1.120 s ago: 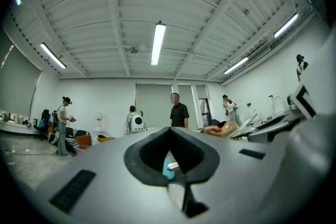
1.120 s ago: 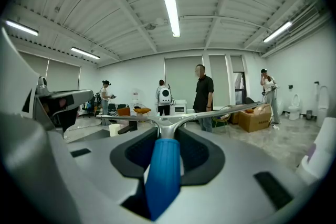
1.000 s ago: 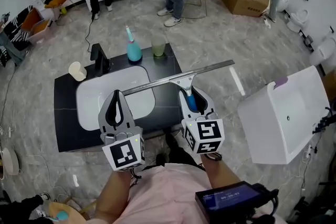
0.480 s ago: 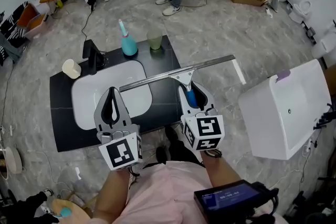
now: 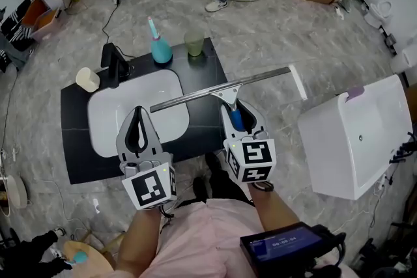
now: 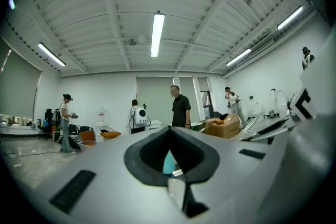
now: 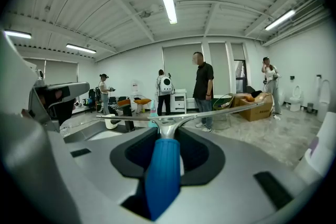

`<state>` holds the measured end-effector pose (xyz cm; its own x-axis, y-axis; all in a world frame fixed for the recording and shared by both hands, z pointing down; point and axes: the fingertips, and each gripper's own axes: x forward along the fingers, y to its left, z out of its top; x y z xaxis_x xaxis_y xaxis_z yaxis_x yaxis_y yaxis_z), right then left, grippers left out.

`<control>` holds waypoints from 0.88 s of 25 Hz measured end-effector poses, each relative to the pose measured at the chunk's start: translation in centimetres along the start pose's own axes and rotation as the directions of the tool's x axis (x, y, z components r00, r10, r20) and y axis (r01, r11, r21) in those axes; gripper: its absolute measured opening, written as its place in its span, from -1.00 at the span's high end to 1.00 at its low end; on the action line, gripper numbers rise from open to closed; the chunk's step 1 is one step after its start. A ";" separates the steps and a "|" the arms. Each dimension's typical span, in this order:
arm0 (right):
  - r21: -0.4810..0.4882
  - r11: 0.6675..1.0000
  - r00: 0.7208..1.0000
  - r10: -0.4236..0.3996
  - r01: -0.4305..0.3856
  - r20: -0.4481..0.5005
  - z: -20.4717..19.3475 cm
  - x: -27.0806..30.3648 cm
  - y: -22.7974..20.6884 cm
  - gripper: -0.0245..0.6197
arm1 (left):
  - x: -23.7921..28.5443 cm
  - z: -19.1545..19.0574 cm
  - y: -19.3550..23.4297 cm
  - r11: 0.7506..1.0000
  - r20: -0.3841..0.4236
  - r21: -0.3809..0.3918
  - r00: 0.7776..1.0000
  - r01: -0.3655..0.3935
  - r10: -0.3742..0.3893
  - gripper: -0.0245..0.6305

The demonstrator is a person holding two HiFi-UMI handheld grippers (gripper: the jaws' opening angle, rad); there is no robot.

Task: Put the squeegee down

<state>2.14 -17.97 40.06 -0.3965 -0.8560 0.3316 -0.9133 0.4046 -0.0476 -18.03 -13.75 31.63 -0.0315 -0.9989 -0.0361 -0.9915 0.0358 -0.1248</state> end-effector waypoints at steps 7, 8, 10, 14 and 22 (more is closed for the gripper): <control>0.003 1.000 0.999 0.017 -0.017 -0.039 -1.4 1.7 0.0 0.54 | 0.3 -1.0 0.7 1.000 -0.027 0.005 0.999 -0.029 0.030 0.90; 0.004 1.000 0.999 0.020 -0.020 -0.046 -1.7 2.0 0.0 0.53 | 0.3 -1.1 0.8 0.999 -0.028 0.006 0.999 -0.032 0.032 0.90; 0.005 1.000 0.998 0.024 -0.024 -0.061 -2.2 2.4 0.2 0.54 | 0.4 -1.2 1.1 0.999 -0.031 0.006 0.999 -0.037 0.038 0.90; 0.003 1.000 0.996 0.029 -0.029 -0.083 -2.6 2.4 0.7 0.53 | -0.1 -1.1 1.7 0.999 -0.039 0.004 0.998 -0.048 0.048 0.90; 0.003 0.999 0.993 0.039 -0.039 -0.114 -4.1 3.7 -0.1 0.53 | 0.5 -2.1 1.2 0.998 -0.054 0.004 0.997 -0.061 0.061 0.90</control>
<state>1.17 -19.91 45.12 -0.4184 -0.7972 0.4351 -0.8974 0.4366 -0.0630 -19.52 -14.30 33.59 -0.0991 -0.9950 0.0103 -0.9872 0.0970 -0.1265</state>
